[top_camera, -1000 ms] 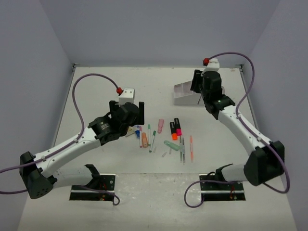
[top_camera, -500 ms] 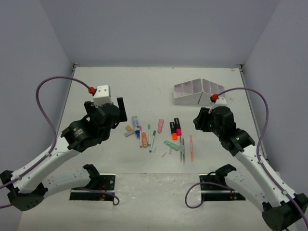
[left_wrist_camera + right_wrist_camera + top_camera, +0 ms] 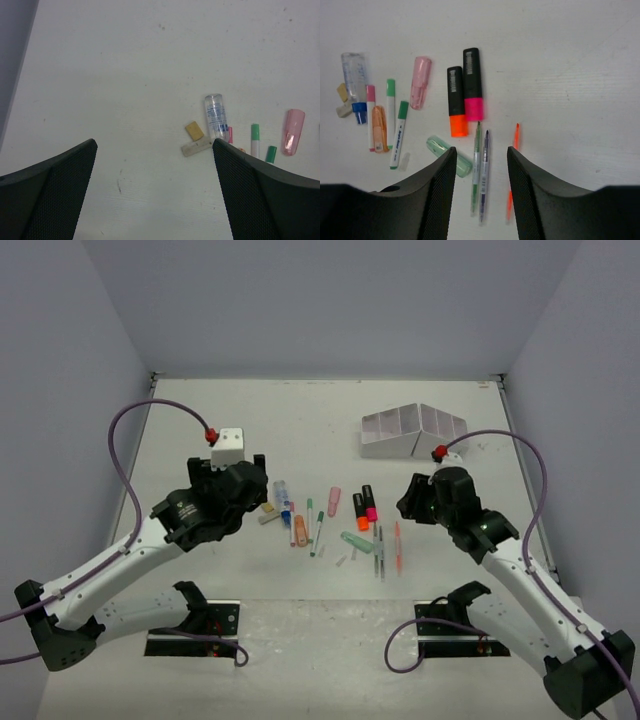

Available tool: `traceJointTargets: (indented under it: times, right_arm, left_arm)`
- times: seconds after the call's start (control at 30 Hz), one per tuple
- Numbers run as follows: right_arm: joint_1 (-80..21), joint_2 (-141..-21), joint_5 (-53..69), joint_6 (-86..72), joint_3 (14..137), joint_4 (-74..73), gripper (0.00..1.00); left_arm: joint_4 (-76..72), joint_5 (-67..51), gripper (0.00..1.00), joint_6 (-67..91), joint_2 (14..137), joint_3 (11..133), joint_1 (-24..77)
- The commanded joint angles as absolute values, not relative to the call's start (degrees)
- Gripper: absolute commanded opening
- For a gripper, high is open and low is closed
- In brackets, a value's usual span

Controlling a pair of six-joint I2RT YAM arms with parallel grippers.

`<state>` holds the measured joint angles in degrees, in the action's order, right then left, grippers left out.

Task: Sort the stationery into containers
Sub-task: Pick up the pen from the center of the board.

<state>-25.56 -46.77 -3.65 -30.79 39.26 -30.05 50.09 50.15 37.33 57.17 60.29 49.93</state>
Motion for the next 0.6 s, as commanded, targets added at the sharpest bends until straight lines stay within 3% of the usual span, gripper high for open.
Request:
traceJointTargets:
  times: [0.0, 0.57]
  right_arm:
    - [-26.77, -53.68, -3.53, -32.68, 41.0, -28.91, 0.46]
    - [-30.53, -72.46, -9.92, -38.2, 44.21, -35.77, 0.36]
  left_arm:
    - [51.42, 53.12, 1.0, 39.93, 55.24, 57.88, 49.75]
    - [46.01, 44.91, 1.0, 34.29, 51.74, 56.43, 49.72]
